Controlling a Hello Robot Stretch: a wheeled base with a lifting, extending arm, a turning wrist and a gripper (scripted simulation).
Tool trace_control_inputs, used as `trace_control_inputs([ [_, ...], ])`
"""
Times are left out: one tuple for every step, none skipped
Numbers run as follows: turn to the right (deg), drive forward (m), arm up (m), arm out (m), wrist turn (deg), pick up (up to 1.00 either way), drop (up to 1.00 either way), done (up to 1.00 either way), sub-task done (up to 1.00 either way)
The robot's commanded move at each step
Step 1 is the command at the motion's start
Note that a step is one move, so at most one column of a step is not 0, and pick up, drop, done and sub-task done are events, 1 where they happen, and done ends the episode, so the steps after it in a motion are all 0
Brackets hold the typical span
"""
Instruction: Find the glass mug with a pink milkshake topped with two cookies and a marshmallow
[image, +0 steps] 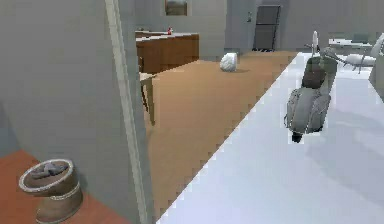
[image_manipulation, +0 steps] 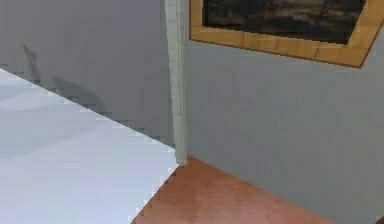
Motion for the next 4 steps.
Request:
trace_control_inputs([
  [3.0, 0.0, 0.0, 0.0, 0.0, 0.0, 0.0, 0.0, 0.0],
  [0.0, 1.0, 0.0, 0.0, 0.0, 0.0, 0.0, 0.0, 0.0],
  [45.0, 0.0, 0.0, 0.0, 0.0, 0.0, 0.0, 0.0, 0.0],
  [45.0, 0.0, 0.0, 0.0, 0.0, 0.0, 0.0, 0.0, 0.0],
])
